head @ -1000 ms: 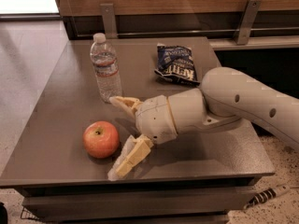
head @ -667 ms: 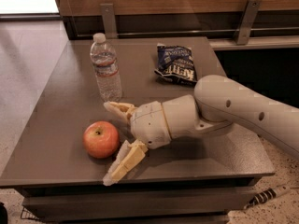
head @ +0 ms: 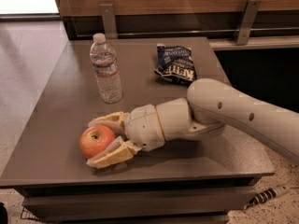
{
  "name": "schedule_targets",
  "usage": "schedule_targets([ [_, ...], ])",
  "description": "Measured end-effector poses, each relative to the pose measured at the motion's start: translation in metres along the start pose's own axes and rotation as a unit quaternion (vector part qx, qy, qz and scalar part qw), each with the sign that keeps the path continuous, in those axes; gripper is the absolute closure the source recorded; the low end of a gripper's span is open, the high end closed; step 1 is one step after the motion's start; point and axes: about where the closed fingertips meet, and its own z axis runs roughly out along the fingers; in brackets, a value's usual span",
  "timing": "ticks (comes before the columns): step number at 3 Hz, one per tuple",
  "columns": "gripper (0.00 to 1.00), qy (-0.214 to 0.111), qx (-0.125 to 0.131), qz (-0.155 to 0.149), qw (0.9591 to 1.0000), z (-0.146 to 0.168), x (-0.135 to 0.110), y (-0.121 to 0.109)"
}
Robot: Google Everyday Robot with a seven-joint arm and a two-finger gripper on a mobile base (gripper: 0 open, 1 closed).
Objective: Pick apple
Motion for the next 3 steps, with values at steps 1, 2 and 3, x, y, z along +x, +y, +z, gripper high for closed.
schedule_targets([
  [1, 0.8, 0.001, -0.002, -0.002, 1.0, 0.0022, -0.0016, 0.0013],
  [2, 1.0, 0.001, -0.004, -0.003, 1.0, 0.0037, -0.0028, 0.0023],
  [3, 1.0, 0.001, -0.004, -0.003, 1.0, 0.0037, -0.0028, 0.0023],
])
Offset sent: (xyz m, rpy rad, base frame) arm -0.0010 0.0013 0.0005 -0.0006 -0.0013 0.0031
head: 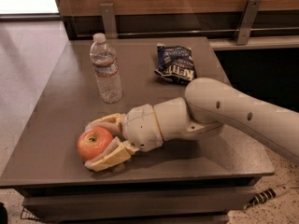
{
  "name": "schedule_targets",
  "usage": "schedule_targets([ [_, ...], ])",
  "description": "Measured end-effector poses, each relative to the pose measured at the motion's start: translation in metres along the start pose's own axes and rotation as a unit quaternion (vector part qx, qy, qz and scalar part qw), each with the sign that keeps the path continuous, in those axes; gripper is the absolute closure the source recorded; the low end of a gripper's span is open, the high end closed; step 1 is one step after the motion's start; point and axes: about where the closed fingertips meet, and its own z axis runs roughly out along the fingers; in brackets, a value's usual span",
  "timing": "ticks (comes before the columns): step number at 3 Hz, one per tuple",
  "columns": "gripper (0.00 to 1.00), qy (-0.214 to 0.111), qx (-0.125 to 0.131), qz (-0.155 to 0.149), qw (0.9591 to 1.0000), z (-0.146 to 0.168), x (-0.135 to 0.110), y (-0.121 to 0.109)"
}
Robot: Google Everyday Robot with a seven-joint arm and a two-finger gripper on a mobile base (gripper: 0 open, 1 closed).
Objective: Pick apple
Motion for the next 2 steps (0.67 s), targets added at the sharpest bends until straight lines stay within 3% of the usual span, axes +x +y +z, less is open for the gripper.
schedule_targets([
  [2, 1.0, 0.001, 0.014, -0.042, 0.999, -0.031, -0.047, -0.005],
])
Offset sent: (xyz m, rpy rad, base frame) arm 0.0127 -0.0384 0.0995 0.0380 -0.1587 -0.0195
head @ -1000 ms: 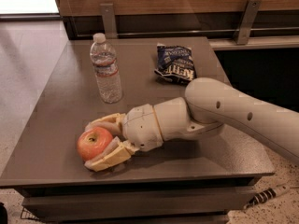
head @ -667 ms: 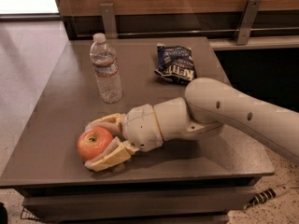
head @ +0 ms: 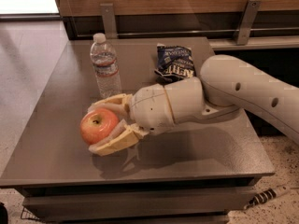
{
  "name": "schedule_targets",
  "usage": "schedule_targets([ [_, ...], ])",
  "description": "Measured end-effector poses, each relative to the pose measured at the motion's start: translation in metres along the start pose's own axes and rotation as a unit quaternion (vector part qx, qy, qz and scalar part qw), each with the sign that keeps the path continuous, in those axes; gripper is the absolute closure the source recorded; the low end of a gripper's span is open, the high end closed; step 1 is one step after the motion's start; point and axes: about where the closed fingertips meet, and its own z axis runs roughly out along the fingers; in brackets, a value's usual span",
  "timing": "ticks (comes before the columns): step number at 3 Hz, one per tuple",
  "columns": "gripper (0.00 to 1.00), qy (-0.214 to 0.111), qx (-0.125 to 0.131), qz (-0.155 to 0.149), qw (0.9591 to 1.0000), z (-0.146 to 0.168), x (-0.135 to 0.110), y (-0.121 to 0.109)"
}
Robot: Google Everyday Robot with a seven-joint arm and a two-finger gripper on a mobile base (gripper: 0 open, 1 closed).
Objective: Pick apple
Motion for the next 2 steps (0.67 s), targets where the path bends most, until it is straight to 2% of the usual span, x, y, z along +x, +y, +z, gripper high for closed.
schedule_targets([
  [2, 1.0, -0.012, 0.021, -0.054, 0.9982, -0.039, -0.052, -0.009],
])
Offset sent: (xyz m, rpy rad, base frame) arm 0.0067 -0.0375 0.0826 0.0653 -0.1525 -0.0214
